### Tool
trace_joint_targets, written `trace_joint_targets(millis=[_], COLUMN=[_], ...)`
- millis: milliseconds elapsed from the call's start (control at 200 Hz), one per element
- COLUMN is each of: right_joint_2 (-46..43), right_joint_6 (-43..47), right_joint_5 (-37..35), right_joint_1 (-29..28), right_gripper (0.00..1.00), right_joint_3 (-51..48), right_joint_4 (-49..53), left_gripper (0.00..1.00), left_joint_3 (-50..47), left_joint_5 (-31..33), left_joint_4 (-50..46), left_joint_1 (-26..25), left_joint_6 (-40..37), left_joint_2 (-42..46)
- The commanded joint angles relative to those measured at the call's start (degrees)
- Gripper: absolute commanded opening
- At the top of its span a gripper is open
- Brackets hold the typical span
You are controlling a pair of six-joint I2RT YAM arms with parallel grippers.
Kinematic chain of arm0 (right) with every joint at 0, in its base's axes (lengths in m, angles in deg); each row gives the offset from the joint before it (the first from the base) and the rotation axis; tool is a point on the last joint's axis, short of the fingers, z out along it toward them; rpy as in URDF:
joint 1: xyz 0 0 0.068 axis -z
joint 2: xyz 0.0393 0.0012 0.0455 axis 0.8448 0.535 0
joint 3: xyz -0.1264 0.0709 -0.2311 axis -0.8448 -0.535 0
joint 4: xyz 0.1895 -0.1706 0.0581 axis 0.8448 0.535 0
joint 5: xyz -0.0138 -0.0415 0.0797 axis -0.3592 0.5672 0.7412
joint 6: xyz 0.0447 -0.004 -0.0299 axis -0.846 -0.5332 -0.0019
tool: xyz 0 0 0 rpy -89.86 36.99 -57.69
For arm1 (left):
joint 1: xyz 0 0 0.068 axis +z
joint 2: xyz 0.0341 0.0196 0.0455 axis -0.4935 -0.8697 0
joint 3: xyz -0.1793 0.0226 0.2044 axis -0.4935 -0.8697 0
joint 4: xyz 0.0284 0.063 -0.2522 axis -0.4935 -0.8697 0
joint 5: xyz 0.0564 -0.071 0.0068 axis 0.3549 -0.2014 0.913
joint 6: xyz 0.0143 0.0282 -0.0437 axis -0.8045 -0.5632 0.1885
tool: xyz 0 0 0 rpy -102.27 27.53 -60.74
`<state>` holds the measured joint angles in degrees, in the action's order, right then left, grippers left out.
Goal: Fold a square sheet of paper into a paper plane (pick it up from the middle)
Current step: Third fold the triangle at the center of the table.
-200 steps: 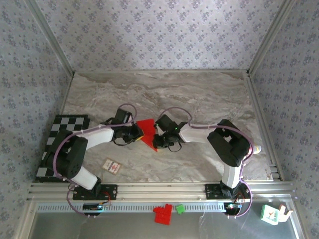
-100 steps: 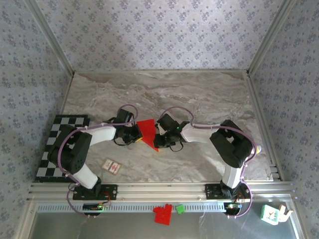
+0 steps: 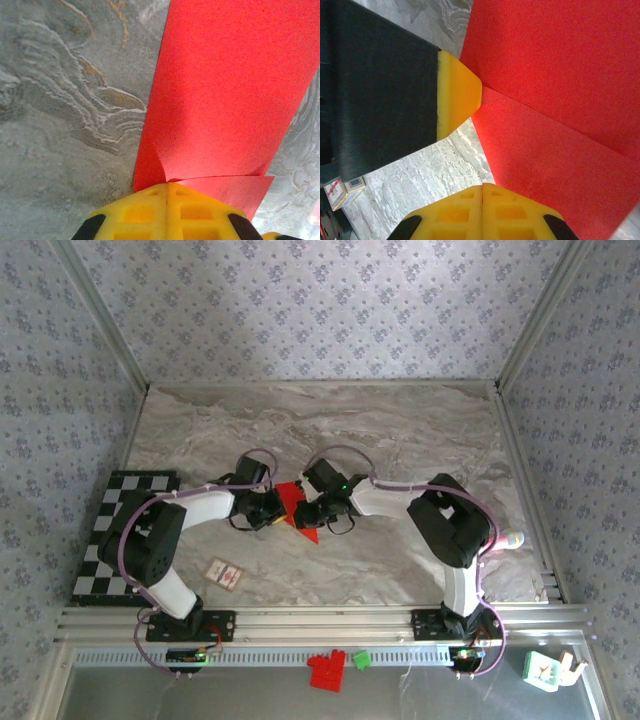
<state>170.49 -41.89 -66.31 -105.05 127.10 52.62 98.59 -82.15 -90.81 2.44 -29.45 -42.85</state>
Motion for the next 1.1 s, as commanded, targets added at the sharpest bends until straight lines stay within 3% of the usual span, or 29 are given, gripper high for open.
trace_joint_targets(millis=[0,345,580,730,939,1094], right_joint_2=[2.04,6.36,6.19,6.16,6.11,5.64], right_joint_6=[0.31,-0.68,-0.33,-0.42,-0.59,-0.59], right_joint_5=[1.93,2.93,2.71,2.80,3.06,3.28], right_joint_1=[-0.13,0.52,0.64,0.68,0.89,0.84], right_gripper=[0.05,0.04,0.04,0.03,0.03,0.03], right_joint_3=[1.70,1.42,0.38,0.39,0.38,0.07], right_joint_4=[-0.24,-0.64,0.27,0.28,0.04,0.28], left_gripper=[0.04,0.04,0.18,0.21,0.15,0.09], left_joint_3=[-0.49,-0.52,-0.25,-1.74,-2.54,-2.67], left_joint_5=[3.81,3.07,-3.24,-4.69,-4.11,0.63], left_joint_4=[-5.88,-5.64,1.04,3.72,3.84,-0.22], left_joint_1=[-0.46,-0.46,-0.59,-1.05,-1.52,-1.44], left_joint_6=[0.17,-0.22,-1.25,-0.94,-0.58,-0.67], left_joint_2=[-2.74,-1.92,4.40,4.55,1.39,-0.31])
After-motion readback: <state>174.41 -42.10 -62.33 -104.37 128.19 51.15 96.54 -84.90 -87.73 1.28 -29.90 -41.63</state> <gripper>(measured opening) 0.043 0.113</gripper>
